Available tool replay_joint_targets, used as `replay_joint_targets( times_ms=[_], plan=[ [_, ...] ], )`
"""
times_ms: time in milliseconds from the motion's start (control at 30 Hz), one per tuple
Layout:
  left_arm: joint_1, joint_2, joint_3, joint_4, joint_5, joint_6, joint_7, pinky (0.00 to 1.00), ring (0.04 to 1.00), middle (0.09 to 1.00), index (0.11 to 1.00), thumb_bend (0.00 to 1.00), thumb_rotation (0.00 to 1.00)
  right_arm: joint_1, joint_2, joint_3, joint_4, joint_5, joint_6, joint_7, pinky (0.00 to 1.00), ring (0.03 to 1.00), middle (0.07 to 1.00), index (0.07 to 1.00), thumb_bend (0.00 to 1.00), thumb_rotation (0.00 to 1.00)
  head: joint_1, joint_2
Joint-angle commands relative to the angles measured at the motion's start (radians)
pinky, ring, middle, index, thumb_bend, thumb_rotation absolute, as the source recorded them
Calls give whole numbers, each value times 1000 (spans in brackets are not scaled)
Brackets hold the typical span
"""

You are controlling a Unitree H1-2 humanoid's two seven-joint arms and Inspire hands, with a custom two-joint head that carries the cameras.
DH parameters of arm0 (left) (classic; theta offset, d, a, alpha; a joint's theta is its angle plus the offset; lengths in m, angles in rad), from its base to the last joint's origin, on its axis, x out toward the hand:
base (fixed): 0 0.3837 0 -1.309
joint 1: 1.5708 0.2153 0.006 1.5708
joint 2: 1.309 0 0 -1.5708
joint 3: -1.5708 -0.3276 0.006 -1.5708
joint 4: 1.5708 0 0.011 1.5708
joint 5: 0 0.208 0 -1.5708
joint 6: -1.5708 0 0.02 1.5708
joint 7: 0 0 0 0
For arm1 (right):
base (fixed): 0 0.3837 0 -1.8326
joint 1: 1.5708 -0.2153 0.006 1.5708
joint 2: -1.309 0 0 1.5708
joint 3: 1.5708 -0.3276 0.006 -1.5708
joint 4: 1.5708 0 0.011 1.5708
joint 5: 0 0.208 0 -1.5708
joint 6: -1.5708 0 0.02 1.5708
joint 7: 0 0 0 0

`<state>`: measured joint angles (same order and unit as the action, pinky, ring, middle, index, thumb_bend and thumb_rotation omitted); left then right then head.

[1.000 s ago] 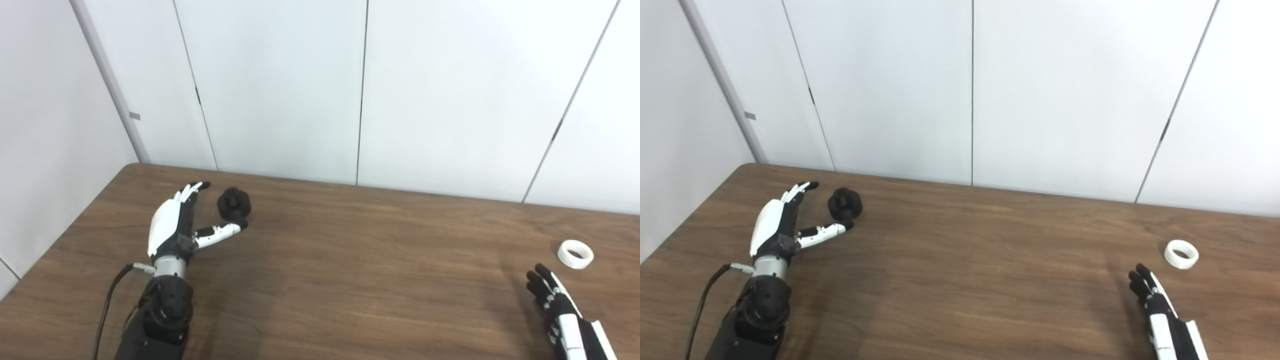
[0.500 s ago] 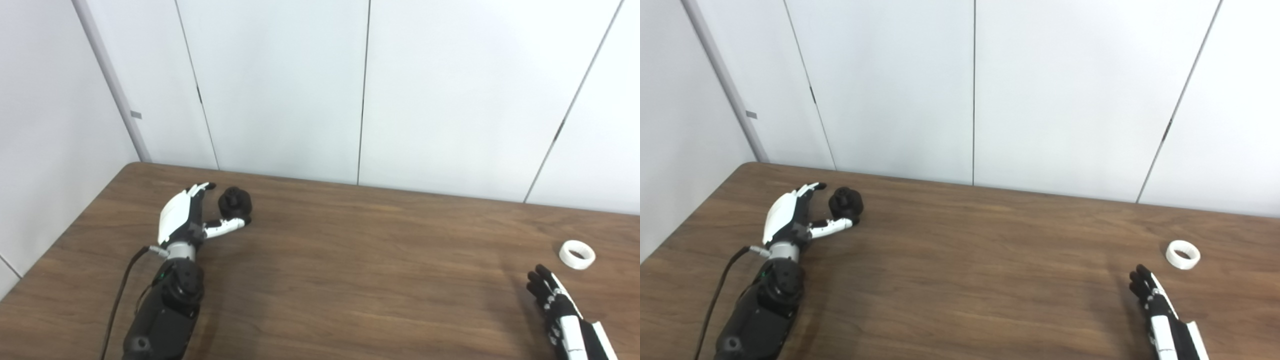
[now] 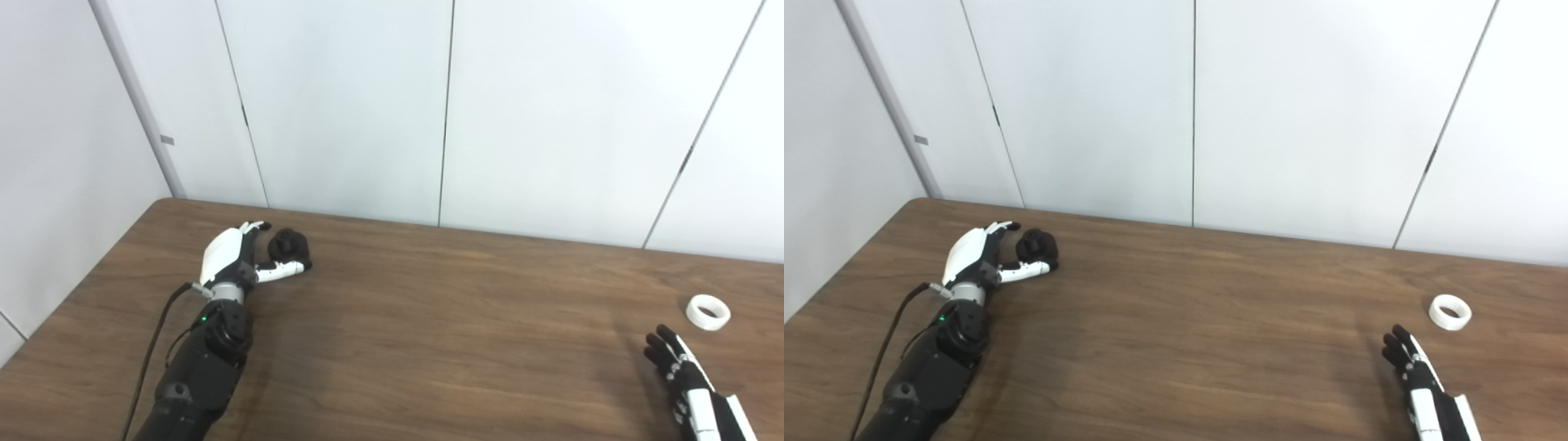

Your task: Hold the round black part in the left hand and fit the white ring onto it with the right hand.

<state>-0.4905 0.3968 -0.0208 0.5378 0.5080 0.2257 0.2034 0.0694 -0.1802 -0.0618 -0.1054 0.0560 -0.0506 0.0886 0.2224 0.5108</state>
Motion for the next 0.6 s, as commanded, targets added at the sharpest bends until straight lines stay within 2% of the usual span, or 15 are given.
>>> replay_joint_targets(
  times_ms=[0,167,567],
  plan=[
    [-61,36,-6,-4,10,0,15,1000,1000,964,864,1000,441,25,1,3,1,2,-6,7,1000,930,926,936,628,1000,1,1],
    [-75,37,-24,11,14,25,18,1000,1000,965,856,976,426,26,4,1,-3,6,-2,5,1000,925,921,935,622,1000,-1,2],
    [-102,41,-38,54,-3,23,6,1000,1000,948,812,944,375,26,7,1,0,4,-5,0,1000,914,913,931,605,1000,-6,3]
  ],
)
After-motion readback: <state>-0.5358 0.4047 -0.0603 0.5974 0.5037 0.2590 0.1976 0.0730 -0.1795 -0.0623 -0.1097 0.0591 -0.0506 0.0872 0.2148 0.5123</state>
